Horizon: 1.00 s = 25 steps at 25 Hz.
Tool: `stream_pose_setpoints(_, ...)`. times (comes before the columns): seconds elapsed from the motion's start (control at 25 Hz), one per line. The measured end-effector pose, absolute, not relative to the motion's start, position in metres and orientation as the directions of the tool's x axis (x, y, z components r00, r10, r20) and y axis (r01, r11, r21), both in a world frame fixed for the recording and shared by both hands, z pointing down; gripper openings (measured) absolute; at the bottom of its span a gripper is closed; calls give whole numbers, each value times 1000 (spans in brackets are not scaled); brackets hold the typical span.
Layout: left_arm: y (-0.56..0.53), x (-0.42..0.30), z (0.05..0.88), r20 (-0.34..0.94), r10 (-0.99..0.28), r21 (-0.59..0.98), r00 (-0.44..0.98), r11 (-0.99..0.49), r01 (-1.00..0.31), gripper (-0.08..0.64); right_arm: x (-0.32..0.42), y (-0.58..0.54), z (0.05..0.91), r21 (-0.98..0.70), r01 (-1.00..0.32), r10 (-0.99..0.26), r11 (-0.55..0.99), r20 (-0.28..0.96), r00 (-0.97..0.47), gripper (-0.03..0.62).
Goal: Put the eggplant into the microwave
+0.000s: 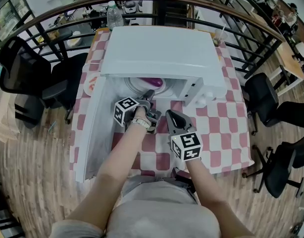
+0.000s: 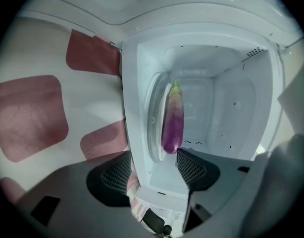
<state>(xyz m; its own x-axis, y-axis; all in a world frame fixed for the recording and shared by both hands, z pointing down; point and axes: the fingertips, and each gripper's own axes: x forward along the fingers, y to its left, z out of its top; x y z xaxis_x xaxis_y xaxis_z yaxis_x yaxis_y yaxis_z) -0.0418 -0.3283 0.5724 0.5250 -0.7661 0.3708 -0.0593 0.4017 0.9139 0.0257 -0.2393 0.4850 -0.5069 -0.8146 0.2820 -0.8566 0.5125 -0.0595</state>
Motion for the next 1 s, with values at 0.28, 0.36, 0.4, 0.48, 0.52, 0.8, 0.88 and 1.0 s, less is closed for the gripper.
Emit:
stream_pose_setpoints(0.28, -311, -45, 545, 313, -778, 938, 544, 344, -48, 286, 24, -228, 472, -57, -854, -818, 517, 260, -512, 23)
stream_pose_setpoints(0.36, -305, -45, 536, 292, -781, 948, 552, 315, -55, 281, 24, -224, 468, -63, -854, -820, 516, 251, -514, 23)
stream_pose_setpoints(0.4, -302, -45, 531, 280, -783, 952, 555, 300, -58, 273, 24, -223, 466, -64, -854, -821, 516, 247, -514, 25)
stream_pose_setpoints(0.48, -297, -44, 522, 257, -789, 961, 558, 268, -63, 248, 24, -220, 464, -61, -854, -822, 516, 242, -515, 23)
stream_pose_setpoints(0.52, -294, -44, 518, 247, -792, 965, 558, 253, -69, 227, 24, -219, 463, -61, -854, -823, 516, 240, -515, 23)
stream_pose_setpoints(0.8, -278, -38, 501, 220, -790, 975, 573, 167, -145, 5, 28, -212, 452, -61, -863, -837, 502, 215, -503, 25)
stream_pose_setpoints(0.88, -275, -37, 494, 182, -795, 983, 579, 126, -135, 5, 29, -209, 450, -63, -864, -840, 499, 210, -500, 23)
stream_pose_setpoints(1.0, -271, -34, 476, 93, -803, 992, 589, 24, -123, 3, 30, -205, 449, -72, -867, -843, 494, 204, -498, 25)
